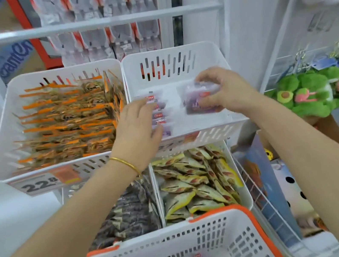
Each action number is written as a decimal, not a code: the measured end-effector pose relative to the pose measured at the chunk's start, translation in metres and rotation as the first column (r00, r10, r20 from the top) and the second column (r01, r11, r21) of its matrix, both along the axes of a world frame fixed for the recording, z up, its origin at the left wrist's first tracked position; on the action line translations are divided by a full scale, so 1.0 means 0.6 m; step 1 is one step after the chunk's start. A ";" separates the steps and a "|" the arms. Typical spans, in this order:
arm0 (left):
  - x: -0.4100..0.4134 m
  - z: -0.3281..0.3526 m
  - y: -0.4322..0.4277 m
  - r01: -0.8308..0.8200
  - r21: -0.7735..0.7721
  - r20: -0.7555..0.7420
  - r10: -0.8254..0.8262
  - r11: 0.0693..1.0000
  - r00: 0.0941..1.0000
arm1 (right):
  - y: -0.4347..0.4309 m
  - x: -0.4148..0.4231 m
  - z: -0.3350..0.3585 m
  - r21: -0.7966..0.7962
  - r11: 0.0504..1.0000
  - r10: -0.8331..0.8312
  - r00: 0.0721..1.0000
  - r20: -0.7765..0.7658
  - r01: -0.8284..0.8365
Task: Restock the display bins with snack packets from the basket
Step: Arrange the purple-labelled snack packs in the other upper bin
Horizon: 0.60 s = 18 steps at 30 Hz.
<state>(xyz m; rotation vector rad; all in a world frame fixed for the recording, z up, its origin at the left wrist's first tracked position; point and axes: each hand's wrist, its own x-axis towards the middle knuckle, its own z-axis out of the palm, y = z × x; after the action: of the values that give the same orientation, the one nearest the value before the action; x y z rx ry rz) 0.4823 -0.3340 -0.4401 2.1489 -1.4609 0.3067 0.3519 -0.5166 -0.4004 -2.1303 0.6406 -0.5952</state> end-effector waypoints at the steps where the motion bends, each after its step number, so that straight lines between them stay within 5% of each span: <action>1: 0.000 -0.011 -0.002 0.009 0.021 0.033 -0.010 1.000 0.999 | -0.011 0.009 -0.013 -0.030 0.999 0.014 0.996 -0.089 -0.017; 5: 0.000 -0.037 -0.008 -0.002 0.101 0.084 -0.007 0.995 0.996 | -0.028 0.036 -0.054 0.094 0.986 0.160 0.925 -0.344 -0.136; 9: 0.000 -0.042 -0.009 -0.008 0.109 0.109 -0.004 0.994 0.994 | -0.031 0.050 -0.051 0.182 0.967 0.254 0.744 -0.618 -0.179; 18: 0.000 -0.040 -0.008 -0.004 0.110 0.089 -0.006 0.994 0.996 | 0.003 0.059 -0.033 0.073 0.980 0.184 0.704 -0.686 -0.184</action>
<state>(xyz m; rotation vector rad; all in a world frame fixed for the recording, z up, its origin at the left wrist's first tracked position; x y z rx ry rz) 0.4823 -0.3386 -0.4640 2.2469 -1.5619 0.3327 0.3876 -0.5147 -0.4199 -2.3651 0.7985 0.3617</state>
